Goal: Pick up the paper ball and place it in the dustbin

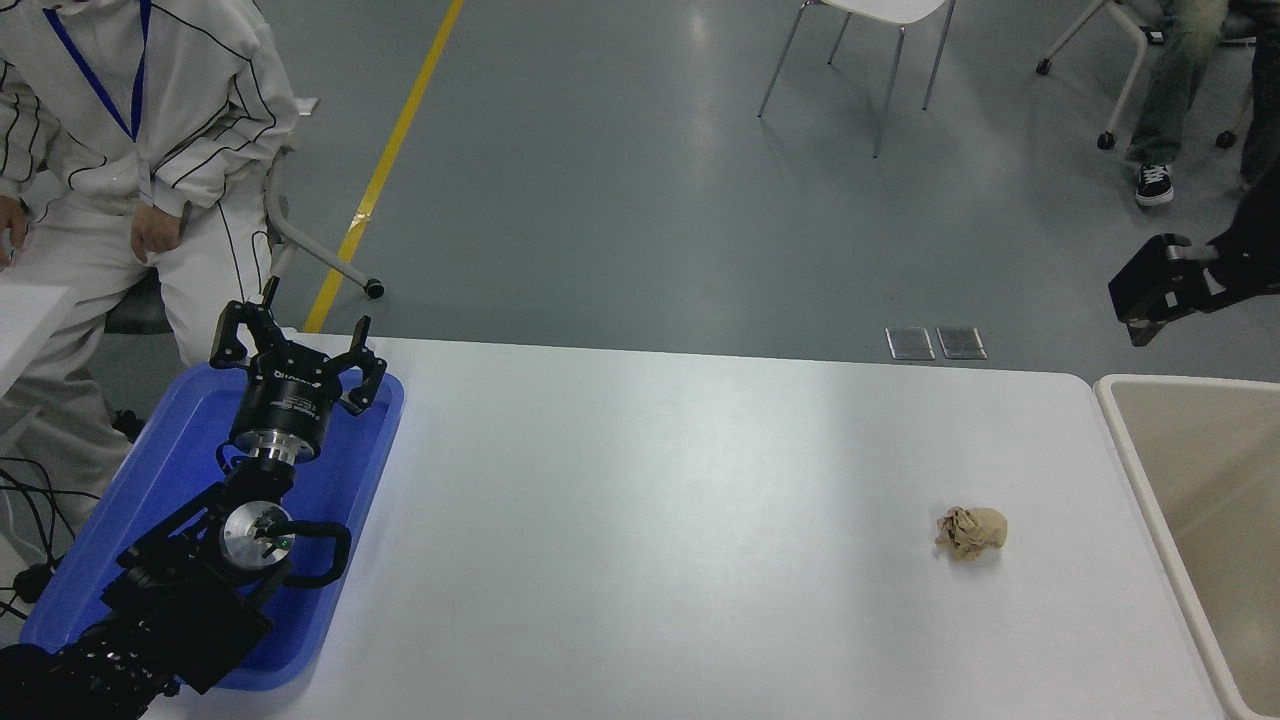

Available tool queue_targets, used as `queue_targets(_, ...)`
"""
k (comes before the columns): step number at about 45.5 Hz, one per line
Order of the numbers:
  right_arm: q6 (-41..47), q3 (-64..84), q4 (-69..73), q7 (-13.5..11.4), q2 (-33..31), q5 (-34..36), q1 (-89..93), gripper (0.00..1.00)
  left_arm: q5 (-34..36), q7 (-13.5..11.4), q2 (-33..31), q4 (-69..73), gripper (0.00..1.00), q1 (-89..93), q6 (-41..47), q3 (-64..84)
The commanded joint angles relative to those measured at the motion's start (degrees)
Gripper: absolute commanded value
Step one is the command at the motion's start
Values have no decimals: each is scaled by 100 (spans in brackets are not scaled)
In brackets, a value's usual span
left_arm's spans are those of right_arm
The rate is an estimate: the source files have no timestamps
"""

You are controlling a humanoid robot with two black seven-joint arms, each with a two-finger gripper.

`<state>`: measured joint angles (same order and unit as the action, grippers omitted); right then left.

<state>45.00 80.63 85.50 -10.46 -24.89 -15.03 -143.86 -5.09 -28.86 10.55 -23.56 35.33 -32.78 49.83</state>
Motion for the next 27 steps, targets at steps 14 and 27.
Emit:
queue_targets(14,0,-21,2,0,1,0,-2,100,0,-5,0,0,100,0,0,0)
queue_targets(27,0,-30,2,0,1,0,7,100,0,-5,0,0,100,-8,0,0)
